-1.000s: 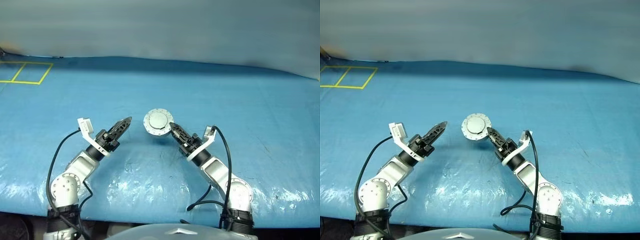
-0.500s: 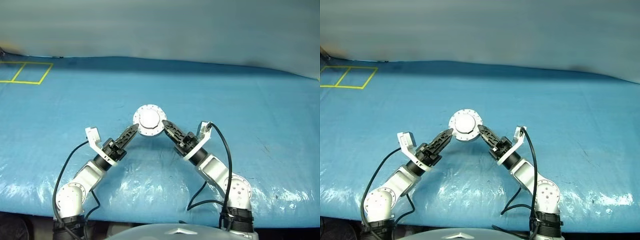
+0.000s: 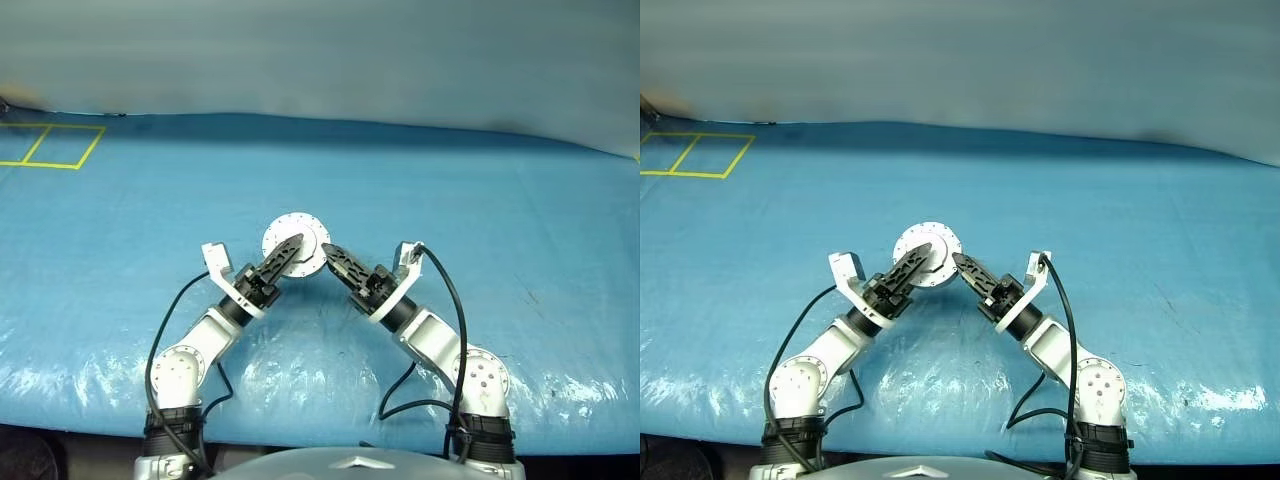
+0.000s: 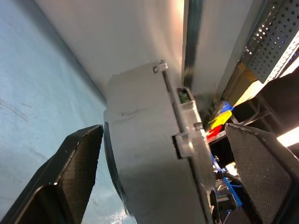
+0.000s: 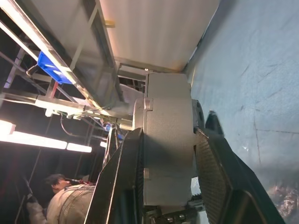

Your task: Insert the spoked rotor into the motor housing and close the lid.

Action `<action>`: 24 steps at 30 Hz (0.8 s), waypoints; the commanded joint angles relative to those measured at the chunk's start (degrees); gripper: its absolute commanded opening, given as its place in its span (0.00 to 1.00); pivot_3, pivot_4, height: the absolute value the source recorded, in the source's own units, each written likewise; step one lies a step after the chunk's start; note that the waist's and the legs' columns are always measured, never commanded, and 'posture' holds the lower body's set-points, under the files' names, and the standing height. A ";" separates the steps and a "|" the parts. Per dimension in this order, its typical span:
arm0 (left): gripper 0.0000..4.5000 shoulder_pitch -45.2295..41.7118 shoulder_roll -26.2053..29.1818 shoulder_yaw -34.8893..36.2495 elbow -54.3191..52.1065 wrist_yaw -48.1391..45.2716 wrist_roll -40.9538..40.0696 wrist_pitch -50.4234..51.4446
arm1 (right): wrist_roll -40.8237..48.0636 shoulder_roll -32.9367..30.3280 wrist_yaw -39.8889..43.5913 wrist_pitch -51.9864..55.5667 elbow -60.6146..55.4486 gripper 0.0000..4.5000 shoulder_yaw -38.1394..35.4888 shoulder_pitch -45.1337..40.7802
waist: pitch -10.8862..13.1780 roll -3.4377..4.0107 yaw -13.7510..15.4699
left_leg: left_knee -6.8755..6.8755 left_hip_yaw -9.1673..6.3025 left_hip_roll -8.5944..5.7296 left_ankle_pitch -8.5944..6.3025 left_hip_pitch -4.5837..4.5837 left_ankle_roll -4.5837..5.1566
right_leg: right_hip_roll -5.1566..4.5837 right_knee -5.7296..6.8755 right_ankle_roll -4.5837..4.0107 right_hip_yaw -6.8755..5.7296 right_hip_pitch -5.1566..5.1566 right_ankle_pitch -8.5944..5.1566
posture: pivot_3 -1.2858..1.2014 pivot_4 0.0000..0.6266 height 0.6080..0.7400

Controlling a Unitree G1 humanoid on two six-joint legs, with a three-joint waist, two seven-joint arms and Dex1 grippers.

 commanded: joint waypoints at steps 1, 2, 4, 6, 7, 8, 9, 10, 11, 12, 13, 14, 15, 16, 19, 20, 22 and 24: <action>0.99 -0.78 -0.19 0.12 -0.17 -0.27 -0.45 0.61 | 2.78 0.11 0.99 -0.41 -3.63 0.27 0.08 -1.39 | 0.00 0.00 0.00 | 0.00 -0.01 0.00 0.00 0.00 0.00 | 0.00 0.00 0.00 0.00 0.00 0.00 | 0.52 0.24 1.00; 0.99 -0.68 -0.10 0.63 -0.48 -0.39 -0.81 0.57 | 2.77 0.04 0.95 -0.49 -3.69 0.27 0.08 -1.35 | 0.00 0.00 0.01 | 0.00 -0.01 0.00 0.00 0.00 0.00 | 0.00 0.00 0.00 0.00 0.00 0.00 | 0.52 0.24 1.00; 0.99 -0.58 0.15 1.04 -0.84 -0.37 -0.81 0.57 | 2.82 -0.14 0.92 -0.56 -3.73 0.27 0.05 -1.28 | 0.00 0.00 0.01 | 0.00 0.00 0.00 0.00 0.00 0.00 | 0.00 0.00 0.00 0.00 0.00 0.00 | 0.52 0.24 1.00; 0.99 -0.63 0.28 1.14 -0.95 -0.30 -0.51 0.57 | 2.83 -0.15 0.74 -0.63 -3.56 0.27 0.08 -1.22 | 0.00 0.00 0.01 | 0.00 0.00 0.00 0.00 0.00 0.00 | 0.00 0.00 0.00 0.00 0.00 0.00 | 0.52 0.24 1.00; 0.99 -0.70 0.15 1.25 -1.04 -0.20 -0.55 0.45 | 2.79 -0.17 0.72 -0.63 -3.46 0.27 0.12 -1.22 | 0.00 0.00 0.02 | 0.00 -0.01 0.00 0.00 0.00 0.00 | 0.00 0.00 0.00 0.00 0.00 0.00 | 0.52 0.24 1.00; 0.99 -0.77 -0.03 1.34 -1.10 -0.13 -0.47 0.20 | 2.72 -0.17 0.70 -0.64 -3.41 0.27 0.17 -1.23 | 0.00 0.00 0.03 | 0.00 -0.01 0.00 0.00 0.00 0.00 | 0.00 0.00 0.00 0.00 0.00 0.00 | 0.52 0.24 1.00; 0.99 -0.93 -0.31 1.47 -1.01 0.20 -0.58 0.12 | 2.70 -0.14 0.66 -0.66 -3.35 0.27 0.20 -1.29 | 0.00 0.00 0.05 | 0.00 -0.01 0.00 0.00 0.00 0.00 | 0.00 0.00 0.00 0.00 0.00 0.00 | 0.52 0.24 1.00; 0.99 -1.01 -0.39 1.13 -1.11 0.00 -0.08 -0.06 | 2.72 -0.15 0.65 -0.63 -3.27 0.27 0.21 -1.35 | 0.00 0.00 0.05 | 0.00 -0.01 0.00 0.00 0.00 0.00 | -0.01 0.00 0.00 0.00 0.00 0.00 | 0.52 0.24 1.00; 0.95 -1.07 -0.77 1.05 -1.08 0.58 0.06 -0.13 | 2.76 -0.14 0.57 -0.60 -3.17 0.27 0.23 -1.41 | 0.00 0.00 0.05 | 0.01 0.00 0.00 0.00 0.00 0.00 | -0.01 0.00 0.00 0.00 0.00 0.00 | 0.52 0.24 1.00; 0.91 -1.07 -1.03 0.90 -1.08 0.39 -0.08 -0.05 | 2.81 -0.17 0.48 -0.55 -3.03 0.27 0.22 -1.48 | 0.00 0.00 0.06 | 0.01 0.00 0.00 0.00 0.00 0.00 | -0.01 0.00 0.00 0.00 0.00 0.00 | 0.52 0.24 1.00; 0.85 -0.99 -1.07 0.64 -1.25 0.06 0.05 -0.04 | 2.85 -0.20 0.45 -0.49 -2.96 0.27 0.22 -1.52 | 0.00 0.00 0.06 | 0.00 -0.01 0.00 0.00 0.00 0.00 | -0.01 0.00 0.00 0.00 0.00 0.00 | 0.52 0.24 1.00; 0.78 -0.93 -1.21 0.53 -1.33 0.35 0.18 0.04 | 2.88 -0.21 0.41 -0.47 -2.90 0.27 0.21 -1.56 | 0.00 0.00 0.06 | 0.01 -0.01 0.00 0.00 -0.01 0.00 | -0.01 0.00 0.00 0.00 0.00 0.00 | 0.52 0.24 1.00; 0.71 -0.95 -1.26 0.43 -1.30 0.66 0.19 0.32 | 2.94 -0.18 0.27 -0.49 -2.81 0.27 0.19 -1.61 | 0.00 -0.01 0.06 | 0.01 0.00 0.00 0.00 -0.01 0.00 | -0.01 0.00 0.00 0.00 0.00 0.00 | 0.52 0.24 1.00; 0.63 -1.09 -1.32 0.40 -1.04 1.61 0.38 0.61 | 3.02 -0.10 0.05 -0.51 -2.69 0.27 0.19 -1.64 | 0.01 -0.01 0.06 | 0.01 0.00 0.00 0.00 -0.01 0.00 | -0.01 0.00 0.00 0.00 0.00 0.00 | 0.52 0.24 1.00; 0.59 -2.16 -1.67 1.22 0.02 3.31 -0.04 0.88 | 3.13 0.07 -0.55 -0.65 -2.47 0.27 0.22 -1.63 | 0.01 -0.01 0.07 | 0.01 -0.01 0.00 0.00 -0.01 0.00 | -0.01 -0.01 0.00 0.00 0.00 0.00 | 0.52 0.24 1.00; 0.59 -2.20 -1.59 1.25 -0.25 2.80 -0.47 1.04 | 3.15 0.06 -0.62 -0.66 -2.47 0.27 0.24 -1.62 | 0.01 -0.02 0.03 | 0.01 -0.02 0.00 0.00 -0.01 0.00 | -0.01 0.00 0.01 -0.01 0.00 0.00 | 0.52 0.24 1.00; 0.58 -1.85 -1.25 0.86 -1.21 1.45 -1.45 1.71 | 3.34 0.15 -0.88 -0.72 -2.38 0.27 0.19 -1.62 | 0.01 -0.02 -0.01 | 0.01 -0.01 0.00 0.00 -0.01 0.00 | 0.00 0.00 0.00 0.00 0.00 0.00 | 0.52 0.24 1.00; 0.58 -1.69 -0.94 0.47 -1.73 1.56 -1.89 2.47 | 3.51 0.19 -1.13 -0.73 -2.28 0.27 0.20 -1.61 | 0.01 -0.02 0.01 | 0.00 -0.01 0.00 0.00 -0.01 0.00 | 0.00 0.00 0.00 0.00 0.00 0.00 | 0.52 0.24 1.00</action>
